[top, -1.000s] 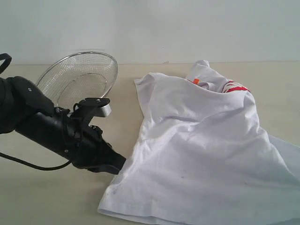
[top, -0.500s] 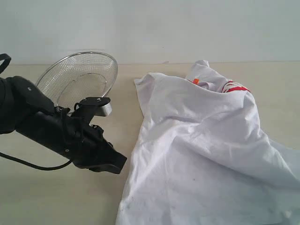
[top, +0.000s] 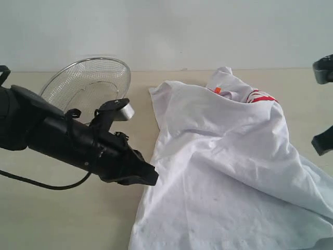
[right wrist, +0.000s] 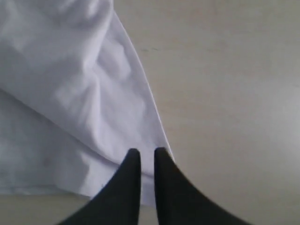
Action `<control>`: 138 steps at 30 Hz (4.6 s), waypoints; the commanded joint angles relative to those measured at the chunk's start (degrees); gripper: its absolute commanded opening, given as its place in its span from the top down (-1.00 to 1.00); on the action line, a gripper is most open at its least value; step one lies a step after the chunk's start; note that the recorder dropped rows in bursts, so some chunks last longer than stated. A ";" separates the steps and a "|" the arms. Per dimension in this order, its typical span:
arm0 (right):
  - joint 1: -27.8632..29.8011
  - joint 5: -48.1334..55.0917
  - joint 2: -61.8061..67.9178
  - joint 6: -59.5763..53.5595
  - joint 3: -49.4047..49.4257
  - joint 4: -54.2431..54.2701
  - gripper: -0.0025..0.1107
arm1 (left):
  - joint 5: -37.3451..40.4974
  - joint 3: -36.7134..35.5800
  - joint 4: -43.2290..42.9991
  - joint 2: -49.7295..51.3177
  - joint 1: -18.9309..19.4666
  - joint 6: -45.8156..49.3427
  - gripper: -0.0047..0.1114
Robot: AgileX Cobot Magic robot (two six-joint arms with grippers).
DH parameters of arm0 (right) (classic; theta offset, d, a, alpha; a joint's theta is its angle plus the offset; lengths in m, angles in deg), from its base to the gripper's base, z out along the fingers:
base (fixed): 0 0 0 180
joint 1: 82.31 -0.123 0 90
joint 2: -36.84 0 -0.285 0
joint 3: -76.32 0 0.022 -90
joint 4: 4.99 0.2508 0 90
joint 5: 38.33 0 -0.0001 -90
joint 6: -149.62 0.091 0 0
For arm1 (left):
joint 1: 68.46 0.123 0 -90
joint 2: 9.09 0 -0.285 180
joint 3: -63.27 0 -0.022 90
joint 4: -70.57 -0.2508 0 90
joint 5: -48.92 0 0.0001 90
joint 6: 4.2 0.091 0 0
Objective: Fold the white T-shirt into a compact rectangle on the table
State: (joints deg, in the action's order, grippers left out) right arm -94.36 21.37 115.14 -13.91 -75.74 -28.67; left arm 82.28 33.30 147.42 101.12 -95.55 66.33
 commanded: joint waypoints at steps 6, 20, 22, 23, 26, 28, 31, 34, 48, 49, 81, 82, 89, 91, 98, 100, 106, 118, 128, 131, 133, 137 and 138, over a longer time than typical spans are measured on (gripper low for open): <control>0.11 -5.47 10.18 -4.05 -0.32 -2.20 0.96 | -0.35 5.51 -3.21 7.64 -8.49 -5.40 0.84; 0.80 -8.01 24.22 -6.17 -0.32 -2.06 0.96 | -0.28 6.11 -27.36 11.38 -8.47 -27.25 0.84; 2.33 -9.41 25.77 -6.17 -0.32 -1.84 0.96 | 0.72 5.58 -28.91 11.38 -8.47 -28.81 0.84; 3.50 -9.65 26.56 -6.17 -0.32 -1.36 0.96 | 1.27 5.11 -29.19 11.38 -8.24 -29.07 0.84; 6.34 -10.45 27.96 -6.17 -0.32 0.10 0.96 | 1.69 2.95 -29.34 11.25 -7.80 -29.07 0.84; 7.59 -12.34 28.08 -6.17 -0.32 0.51 0.96 | 1.30 1.22 -29.23 11.01 -7.22 -29.07 0.84; 8.08 -18.93 28.77 -8.65 0.01 3.96 0.96 | 0.87 -3.39 -29.11 8.48 -5.80 -29.20 0.84; 8.08 -20.53 31.34 -9.46 0.01 7.31 0.96 | 0.14 -6.35 -28.21 5.52 -5.01 -29.20 0.84; 16.84 -7.79 38.03 2.17 0.01 -0.16 0.96 | -3.64 -7.64 -27.85 3.54 -4.56 -29.04 0.84; 17.60 -7.79 38.03 1.91 0.01 0.39 0.96 | -3.64 -7.64 -27.85 3.54 -4.56 -29.04 0.84; 18.05 -19.84 21.23 -38.07 -3.45 45.91 0.96 | -12.42 21.87 -29.76 0.01 3.67 -27.29 0.84; 17.87 -20.27 21.84 -38.43 -3.45 46.32 0.96 | -10.90 23.81 -29.76 1.20 4.47 -27.29 0.84; 13.45 -21.36 26.71 -41.11 -3.45 46.81 0.96 | 1.67 38.75 -29.76 13.19 8.32 -27.29 0.84; 12.83 -21.36 28.00 -41.11 -3.45 46.68 0.96 | 4.55 42.10 -29.76 16.61 8.76 -27.29 0.84; 12.48 -21.36 30.13 -41.11 -3.45 46.79 0.96 | 5.42 47.14 -31.77 23.05 9.92 -27.73 0.84; 12.48 -21.54 30.13 -41.11 -3.45 46.79 0.96 | 5.42 47.66 -31.56 24.35 10.93 -27.88 0.76; 12.48 -23.52 30.13 -41.11 -3.45 46.79 0.96 | 5.11 47.80 -26.83 27.09 11.38 -29.88 -0.12; 12.48 -24.99 30.13 -42.09 -3.45 46.79 0.96 | 2.80 47.80 -6.97 30.11 10.39 -29.88 -0.17; 12.48 -25.51 30.13 -42.24 -3.45 46.79 0.96 | 7.34 47.80 -4.07 30.87 10.49 -28.97 -0.16; 12.48 -25.51 30.13 -42.24 -3.45 46.79 0.96 | 5.69 47.80 -8.93 30.87 10.89 -30.42 -0.13; 12.48 -25.51 30.13 -42.24 -3.45 46.79 0.96 | 4.62 47.80 -12.69 30.87 11.46 -32.73 -0.12; 12.48 -25.51 30.13 -42.36 -3.45 46.79 0.96 | 4.17 47.80 -14.83 30.87 13.35 -33.27 -0.12; 12.48 -25.51 30.13 -42.58 -3.45 46.79 0.96 | 4.17 47.80 -14.83 30.87 13.91 -33.27 -0.12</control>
State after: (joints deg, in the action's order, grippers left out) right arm -81.73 -3.85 145.35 -55.78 -79.07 18.04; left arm 87.21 81.03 134.22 131.97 -83.08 33.97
